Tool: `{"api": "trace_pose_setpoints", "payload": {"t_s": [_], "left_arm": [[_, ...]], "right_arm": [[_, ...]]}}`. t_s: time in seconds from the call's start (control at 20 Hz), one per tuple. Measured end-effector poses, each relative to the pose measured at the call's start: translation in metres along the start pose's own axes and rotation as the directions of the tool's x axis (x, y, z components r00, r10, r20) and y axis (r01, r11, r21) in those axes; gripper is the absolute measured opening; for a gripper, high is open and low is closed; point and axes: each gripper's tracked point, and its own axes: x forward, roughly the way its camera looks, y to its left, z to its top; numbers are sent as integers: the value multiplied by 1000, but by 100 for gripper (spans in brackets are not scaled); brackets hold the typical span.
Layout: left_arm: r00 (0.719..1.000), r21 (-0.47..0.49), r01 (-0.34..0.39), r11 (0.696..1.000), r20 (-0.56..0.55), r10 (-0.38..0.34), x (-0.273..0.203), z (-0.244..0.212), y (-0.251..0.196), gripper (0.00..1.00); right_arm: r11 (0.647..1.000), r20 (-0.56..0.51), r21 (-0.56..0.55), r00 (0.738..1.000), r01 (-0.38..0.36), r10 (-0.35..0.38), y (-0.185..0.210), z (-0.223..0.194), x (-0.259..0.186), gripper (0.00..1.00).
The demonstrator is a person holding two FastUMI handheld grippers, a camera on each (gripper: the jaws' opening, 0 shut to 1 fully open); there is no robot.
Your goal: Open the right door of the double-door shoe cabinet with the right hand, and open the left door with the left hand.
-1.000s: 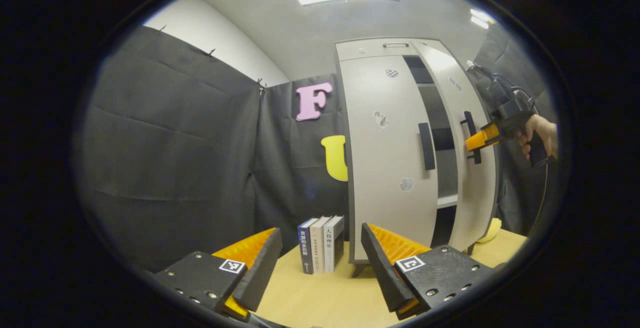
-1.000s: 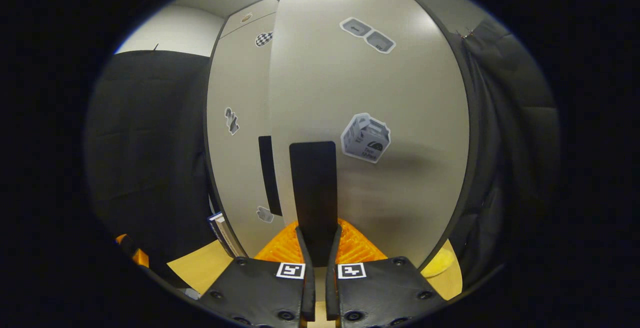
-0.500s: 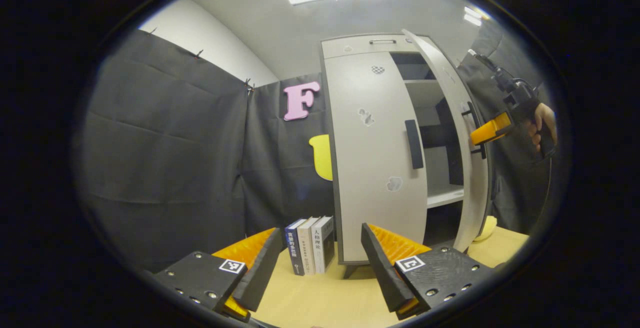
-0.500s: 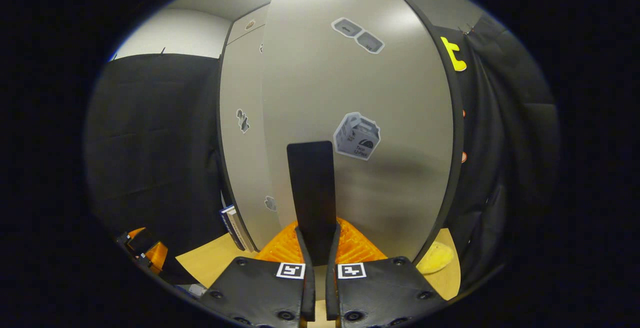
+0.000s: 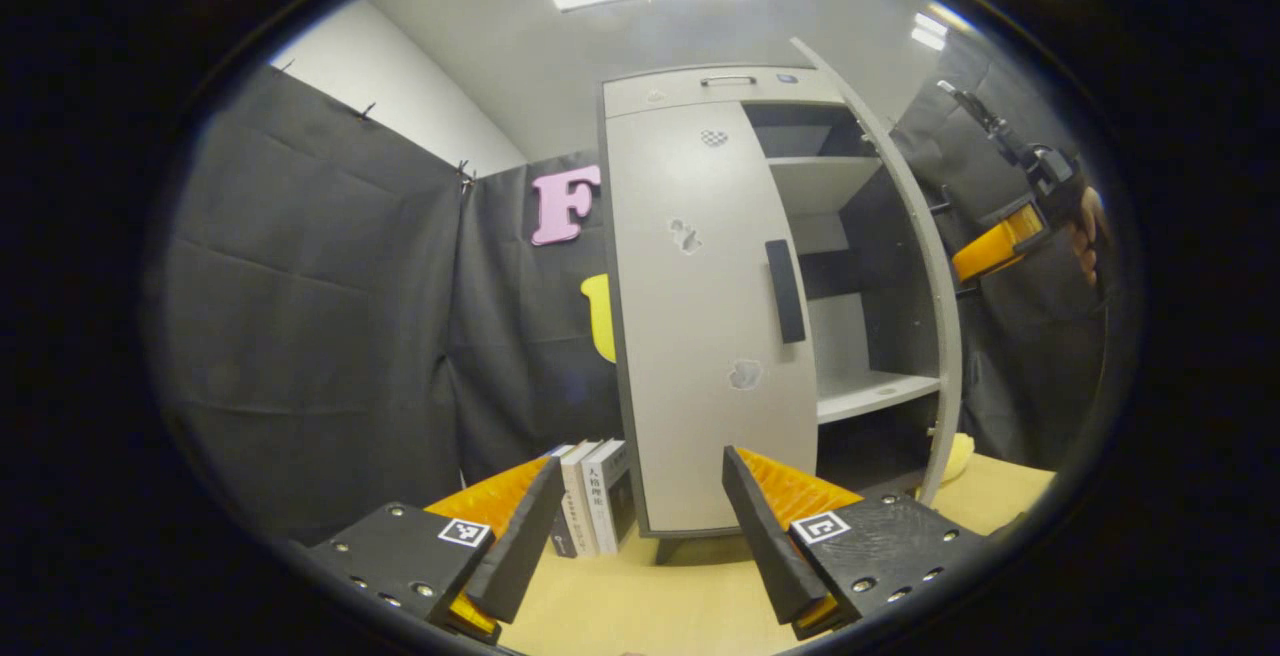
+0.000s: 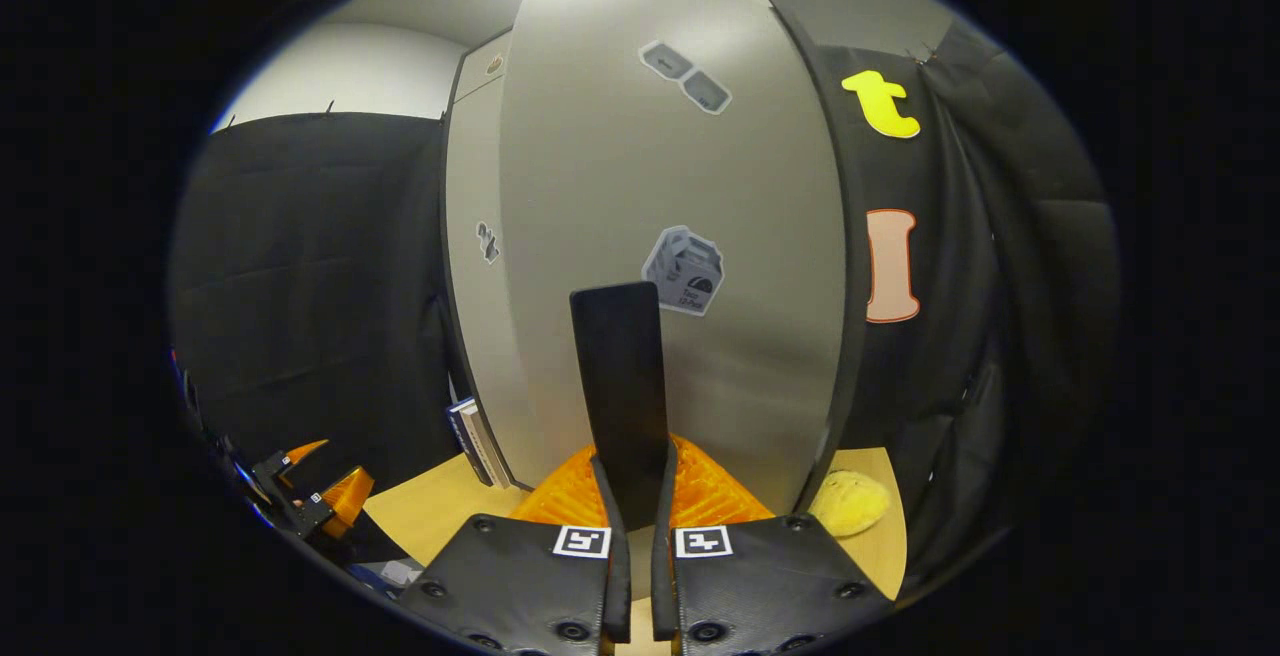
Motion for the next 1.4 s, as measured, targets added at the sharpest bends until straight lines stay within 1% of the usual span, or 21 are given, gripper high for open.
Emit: {"api": "trace_pose_setpoints", "payload": {"t_s": [0.1, 0.15, 0.25, 0.3, 0.35, 0.55, 0.6, 0.8, 1.15, 1.2, 1.25, 1.35, 1.4], "left_arm": [[1000, -10, 18, 1000, -3, -18, 2, -1, -10, 94], [1000, -11, 26, 1000, -3, -27, 2, 0, -16, 94], [999, -10, 43, 999, 1, -43, 3, 2, -25, 94], [999, -9, 52, 999, 2, -52, 4, 1, -30, 94], [998, -7, 57, 998, 3, -57, 5, 2, -33, 94], [998, -12, 68, 998, -1, -68, 6, 0, -40, 94], [998, -15, 69, 997, -3, -69, 6, -1, -42, 94], [996, -17, 85, 996, 1, -85, 8, 2, -54, 94], [994, -19, 111, 994, 1, -111, 8, 4, -72, 94], [994, -20, 113, 993, -1, -113, 8, 3, -73, 94], [993, -21, 115, 993, -1, -115, 8, 3, -74, 94], [993, -15, 121, 993, -1, -121, 10, 4, -81, 94], [992, -11, 124, 992, -2, -124, 10, 4, -85, 94]], "right_arm": [[1000, -3, 1, 1000, 8, -8, -4, 0, -4, 7], [1000, -3, 2, 1000, 13, -13, -5, -1, -5, 10], [1000, -3, 4, 1000, 22, -22, -8, 0, -6, 10], [1000, -3, 4, 1000, 25, -25, -9, 0, -7, 7], [1000, -1, 5, 1000, 30, -30, -11, 0, -8, 10], [999, 0, -1, 999, 53, -53, -16, 0, -9, 10], [998, 1, 6, 998, 57, -57, -17, 1, -9, 7], [997, 8, 15, 997, 77, -77, -21, 1, -9, 7], [991, 24, 13, 990, 135, -135, -31, 3, -9, 6], [989, 28, 11, 989, 147, -147, -33, 3, -9, 8], [988, 31, 9, 988, 152, -152, -35, 4, -10, 4], [987, 39, 11, 986, 160, -161, -39, 5, -10, 5], [986, 44, 14, 985, 167, -168, -40, 5, -9, 8]]}}
